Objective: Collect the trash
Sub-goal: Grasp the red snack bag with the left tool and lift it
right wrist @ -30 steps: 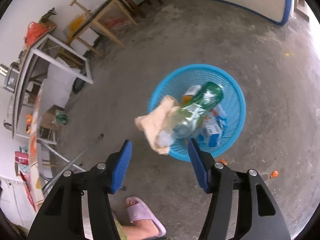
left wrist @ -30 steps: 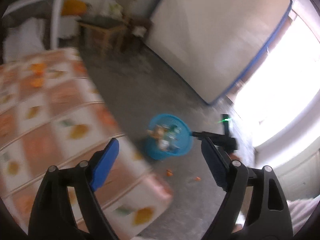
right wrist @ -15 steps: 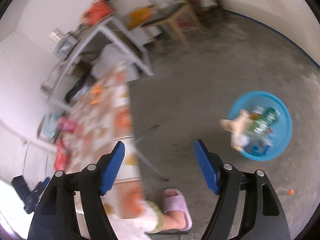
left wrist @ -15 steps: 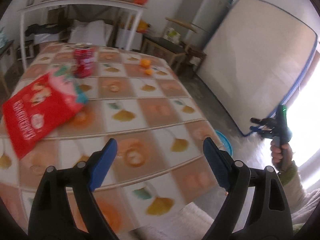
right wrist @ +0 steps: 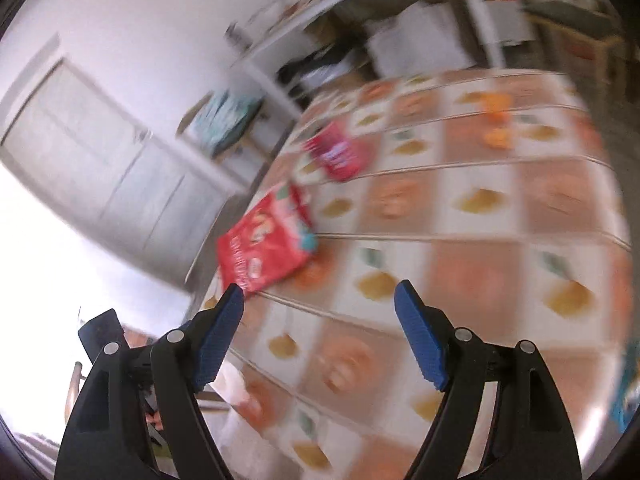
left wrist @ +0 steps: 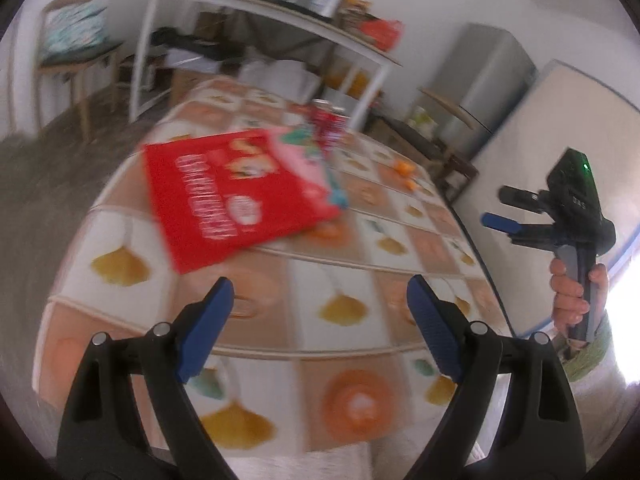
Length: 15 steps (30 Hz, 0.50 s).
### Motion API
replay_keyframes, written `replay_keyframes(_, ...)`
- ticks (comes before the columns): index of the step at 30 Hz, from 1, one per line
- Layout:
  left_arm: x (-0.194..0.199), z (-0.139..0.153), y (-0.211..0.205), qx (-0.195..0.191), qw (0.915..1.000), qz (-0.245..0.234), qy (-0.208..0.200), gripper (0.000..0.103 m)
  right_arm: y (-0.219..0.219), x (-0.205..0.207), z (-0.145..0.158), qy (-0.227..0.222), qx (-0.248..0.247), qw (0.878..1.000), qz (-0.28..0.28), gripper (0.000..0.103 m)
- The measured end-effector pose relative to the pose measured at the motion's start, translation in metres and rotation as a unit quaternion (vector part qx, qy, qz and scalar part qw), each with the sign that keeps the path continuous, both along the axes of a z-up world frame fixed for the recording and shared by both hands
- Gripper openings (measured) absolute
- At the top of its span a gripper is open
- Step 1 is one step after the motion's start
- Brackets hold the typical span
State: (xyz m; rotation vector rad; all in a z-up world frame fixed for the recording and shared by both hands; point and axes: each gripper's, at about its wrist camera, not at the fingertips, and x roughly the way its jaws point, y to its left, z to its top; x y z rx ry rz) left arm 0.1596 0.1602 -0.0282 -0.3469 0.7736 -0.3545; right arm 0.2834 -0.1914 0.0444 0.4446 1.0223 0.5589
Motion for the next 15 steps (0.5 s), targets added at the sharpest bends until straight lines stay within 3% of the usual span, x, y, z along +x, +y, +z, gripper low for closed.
replay_keyframes(3,0.017,-0.010,0.028,-0.015,0.9981,0.054,0.025,0.083,0.057,0.050,-0.013,0.004,-0.031,0.999,0.036,0.076)
replay_keyframes(8,0.058,-0.027,0.069,-0.031,0.9876,0.137,0.069,0.067,0.107,0.116,-0.053,0.050,-0.054,0.996,0.042,0.076)
replay_keyframes(11,0.077,-0.043,0.079,-0.054,0.9833,0.140,0.103,0.054,0.120,0.132,-0.070,0.079,-0.044,0.995,0.046,0.075)
replay_keyframes(15,0.085,-0.049,0.067,-0.062,0.9882,0.099,0.099,0.046,0.126,0.131,-0.081,0.090,-0.052,0.993,0.054,0.051)
